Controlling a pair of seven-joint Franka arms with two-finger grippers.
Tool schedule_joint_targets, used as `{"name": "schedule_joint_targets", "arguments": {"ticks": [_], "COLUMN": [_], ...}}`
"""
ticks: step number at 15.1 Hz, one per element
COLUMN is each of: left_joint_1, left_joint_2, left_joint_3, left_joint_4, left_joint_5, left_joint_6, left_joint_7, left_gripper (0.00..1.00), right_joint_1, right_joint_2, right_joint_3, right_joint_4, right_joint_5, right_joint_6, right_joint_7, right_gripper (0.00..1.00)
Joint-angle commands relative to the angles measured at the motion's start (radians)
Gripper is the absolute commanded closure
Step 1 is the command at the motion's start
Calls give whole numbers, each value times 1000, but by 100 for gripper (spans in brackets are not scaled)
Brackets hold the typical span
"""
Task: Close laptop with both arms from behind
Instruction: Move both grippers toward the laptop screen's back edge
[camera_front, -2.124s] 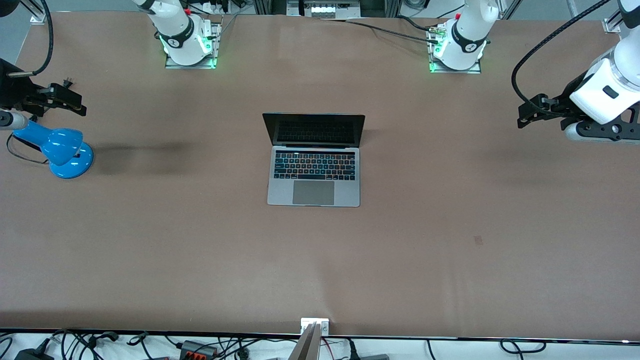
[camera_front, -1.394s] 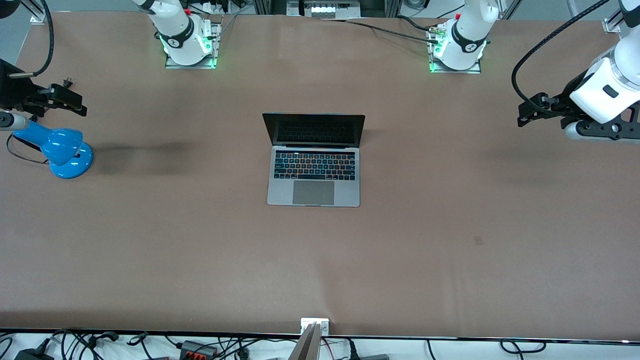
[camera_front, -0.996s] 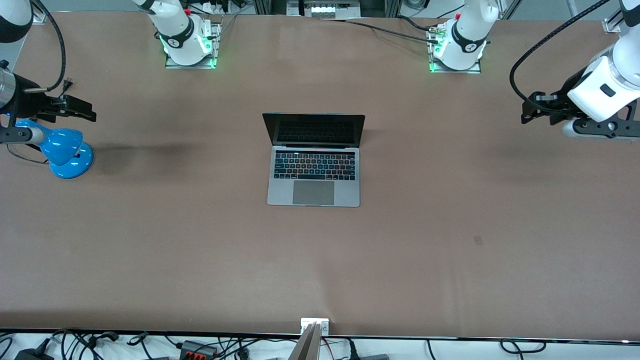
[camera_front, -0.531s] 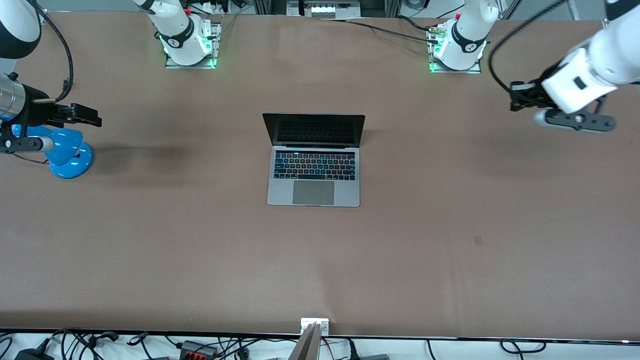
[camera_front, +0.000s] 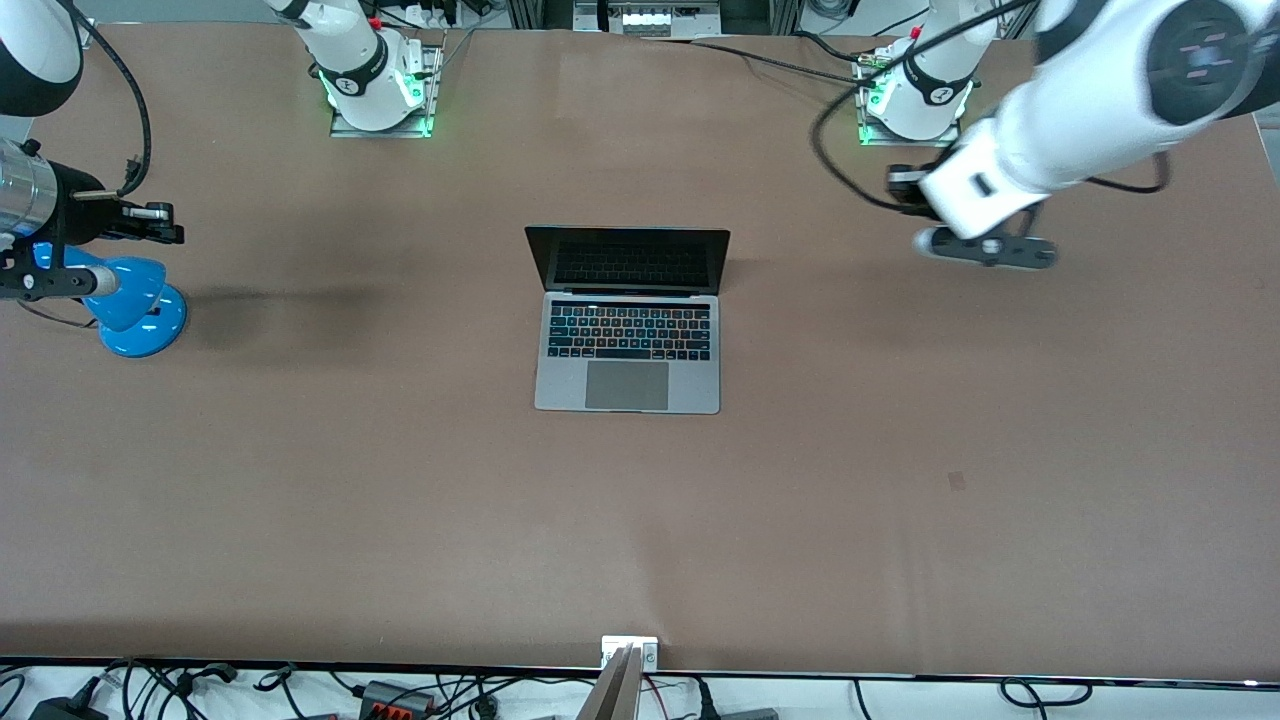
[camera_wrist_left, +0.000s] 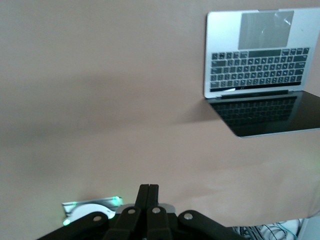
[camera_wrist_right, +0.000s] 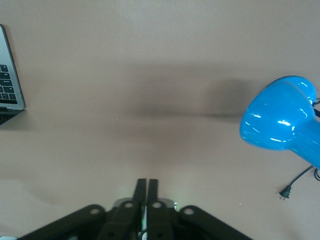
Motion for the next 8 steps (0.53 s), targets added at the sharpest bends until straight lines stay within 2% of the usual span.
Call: {"name": "schedule_joint_targets", "arguments": {"ticks": [1, 5, 8], "left_joint_1": [2, 0, 3], "left_joint_2": [17, -2, -14], "left_joint_3": [-37, -91, -152], "left_joint_4": [-18, -130, -206], "left_joint_5": [-49, -81, -83], "left_joint_6": [28, 124, 209], "left_joint_7": [-46, -70, -70], "left_gripper": [100, 100, 100], "right_joint_1": [5, 38, 86], "right_joint_2": [-1, -12, -27], "right_joint_3": [6, 6, 7], "right_joint_4": [18, 10, -23], "right_joint_5": [4, 7, 29], "right_joint_6": [-42, -129, -123], "right_joint_7": [1, 14, 16], "right_gripper": [100, 100, 100]}}
